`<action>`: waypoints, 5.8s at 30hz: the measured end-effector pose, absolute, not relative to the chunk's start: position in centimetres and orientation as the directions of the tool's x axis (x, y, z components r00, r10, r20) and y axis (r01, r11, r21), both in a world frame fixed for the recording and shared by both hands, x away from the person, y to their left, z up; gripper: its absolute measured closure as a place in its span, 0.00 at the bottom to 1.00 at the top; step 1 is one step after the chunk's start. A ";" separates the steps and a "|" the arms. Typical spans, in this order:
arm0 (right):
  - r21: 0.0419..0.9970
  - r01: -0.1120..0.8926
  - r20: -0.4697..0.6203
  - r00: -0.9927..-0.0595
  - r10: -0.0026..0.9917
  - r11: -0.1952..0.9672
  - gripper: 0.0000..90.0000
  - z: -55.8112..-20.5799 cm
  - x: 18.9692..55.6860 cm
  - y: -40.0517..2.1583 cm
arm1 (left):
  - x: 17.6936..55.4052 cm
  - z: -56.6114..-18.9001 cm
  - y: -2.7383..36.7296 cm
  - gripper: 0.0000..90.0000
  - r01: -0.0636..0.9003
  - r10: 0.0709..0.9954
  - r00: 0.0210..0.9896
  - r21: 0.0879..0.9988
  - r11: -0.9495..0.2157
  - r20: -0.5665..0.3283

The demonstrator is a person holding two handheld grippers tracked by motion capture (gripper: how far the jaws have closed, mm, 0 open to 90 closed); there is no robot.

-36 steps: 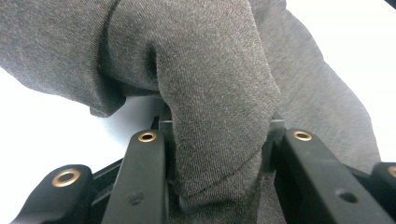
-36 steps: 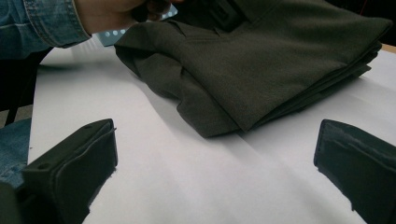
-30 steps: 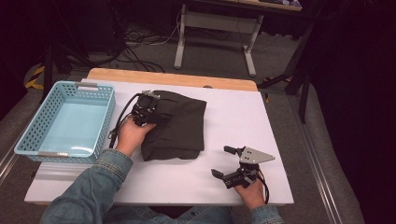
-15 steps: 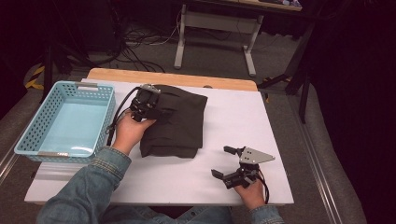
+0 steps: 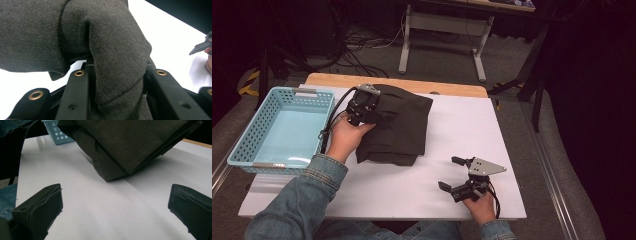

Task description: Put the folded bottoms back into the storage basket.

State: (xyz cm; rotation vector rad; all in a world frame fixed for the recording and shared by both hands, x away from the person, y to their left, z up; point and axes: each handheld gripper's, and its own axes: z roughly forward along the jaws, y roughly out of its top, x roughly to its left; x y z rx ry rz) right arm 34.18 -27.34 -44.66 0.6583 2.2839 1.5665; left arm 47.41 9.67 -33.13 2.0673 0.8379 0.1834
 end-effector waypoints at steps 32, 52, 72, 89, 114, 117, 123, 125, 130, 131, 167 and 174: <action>0.930 0.207 0.018 -0.851 0.525 0.303 0.00 -44.7 34.2 -27.3 | 46.8 -28.9 13.6 0.73 0.464 0.669 0.734 0.803 -0.375 -0.112; 0.931 0.205 0.016 -0.851 0.526 0.303 0.00 -44.7 34.2 -27.3 | 46.2 -26.7 16.6 0.73 0.462 0.706 0.701 0.816 -0.347 -0.097; 0.930 0.205 0.015 -0.850 0.526 0.306 0.00 -44.7 34.2 -27.3 | 45.3 -24.5 20.5 0.73 0.472 0.735 0.671 0.819 -0.324 -0.096; 0.929 0.210 0.019 -0.849 0.528 0.303 0.00 -44.7 34.2 -27.3 | 44.4 -24.1 24.9 0.73 0.487 0.764 0.639 0.814 -0.315 -0.087; 0.925 0.214 0.016 -0.846 0.533 0.313 0.00 -44.8 34.2 -27.2 | 42.6 -24.2 32.0 0.73 0.539 0.790 0.602 0.790 -0.292 -0.119; 0.925 0.215 0.016 -0.846 0.533 0.314 0.00 -44.8 34.2 -27.1 | 42.4 -24.2 32.5 0.73 0.540 0.792 0.600 0.789 -0.293 -0.117; 0.925 0.215 0.015 -0.846 0.533 0.314 0.00 -44.8 34.2 -27.1 | 42.2 -24.7 33.3 0.73 0.559 0.789 0.600 0.774 -0.298 -0.130; 0.924 0.214 0.014 -0.846 0.533 0.316 0.00 -44.8 34.2 -27.1 | 42.0 -25.0 33.6 0.73 0.571 0.790 0.596 0.768 -0.290 -0.145; 0.922 0.214 0.010 -0.846 0.533 0.323 0.00 -44.8 34.2 -27.0 | 42.0 -25.6 34.4 0.73 0.595 0.784 0.597 0.748 -0.292 -0.168; 0.922 0.214 0.010 -0.846 0.533 0.323 0.00 -44.8 34.2 -27.0 | 42.0 -25.6 34.4 0.73 0.595 0.784 0.597 0.748 -0.292 -0.168; 0.921 0.213 0.009 -0.848 0.530 0.326 0.00 -44.8 34.2 -27.0 | 46.2 -31.1 37.7 0.69 0.726 0.831 0.514 0.622 -0.292 -0.210; 0.921 0.213 0.007 -0.848 0.530 0.328 0.00 -44.9 34.2 -27.0 | 46.9 -32.2 38.6 0.69 0.735 0.847 0.488 0.623 -0.267 -0.212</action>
